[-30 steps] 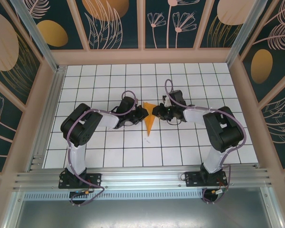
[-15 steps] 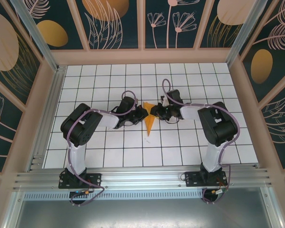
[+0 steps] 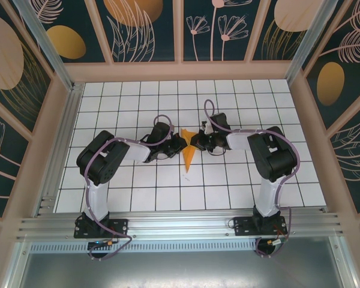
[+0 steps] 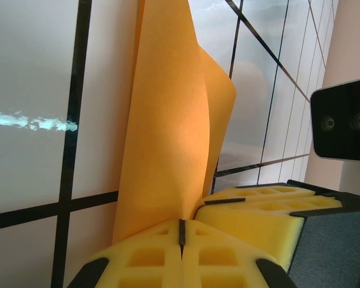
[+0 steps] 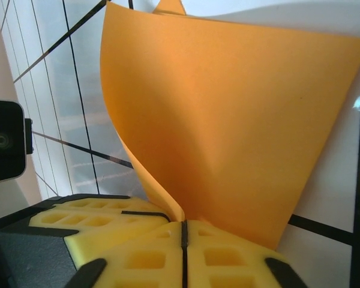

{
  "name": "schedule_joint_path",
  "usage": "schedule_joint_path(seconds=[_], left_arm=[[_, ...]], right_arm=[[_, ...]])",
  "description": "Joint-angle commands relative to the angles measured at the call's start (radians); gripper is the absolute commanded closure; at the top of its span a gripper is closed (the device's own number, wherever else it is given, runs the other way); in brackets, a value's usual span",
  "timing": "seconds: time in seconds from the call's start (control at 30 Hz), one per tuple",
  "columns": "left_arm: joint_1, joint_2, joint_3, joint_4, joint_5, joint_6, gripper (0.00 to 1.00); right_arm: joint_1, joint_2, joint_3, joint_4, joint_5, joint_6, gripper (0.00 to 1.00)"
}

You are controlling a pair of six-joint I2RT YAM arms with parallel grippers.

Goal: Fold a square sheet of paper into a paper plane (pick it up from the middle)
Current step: Fold the wing for the fifth time at the center of the table.

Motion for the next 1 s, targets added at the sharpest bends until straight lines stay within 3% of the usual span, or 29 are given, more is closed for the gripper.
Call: schedule_joint_path(seconds=[0.0,0.07,0.3,0.57,0.73,0.97], left_arm=[[-0.005,-0.017,-0.013,0.004,0.008,0.017,1.00],[-0.004,-0.032,-0.020,-0.011,0.004,0.029,0.98],[-0.004,-0.155,-0.107,-0.073,-0.035,0.122,0.74],[-0.080,-0.219,-0.113,-0.247,-0.112,0.294,0.61],[-0.110,-0.195,-0.060,-0.328,-0.139,0.362,0.62],[-0.115,-0.143,-0.019,-0.331,-0.107,0.368,0.73]], right_arm=[[-0.006,0.012,0.019,0.008,-0.004,-0.014,0.97],[-0.009,0.005,0.013,-0.005,0.020,-0.024,0.99],[-0.024,-0.006,-0.013,-0.001,0.049,-0.035,1.00],[-0.030,-0.015,-0.031,0.015,0.072,-0.028,1.00],[-0.031,-0.022,-0.035,0.017,0.082,-0.023,1.00],[-0.032,-0.046,-0.049,0.010,0.094,-0.026,1.00]])
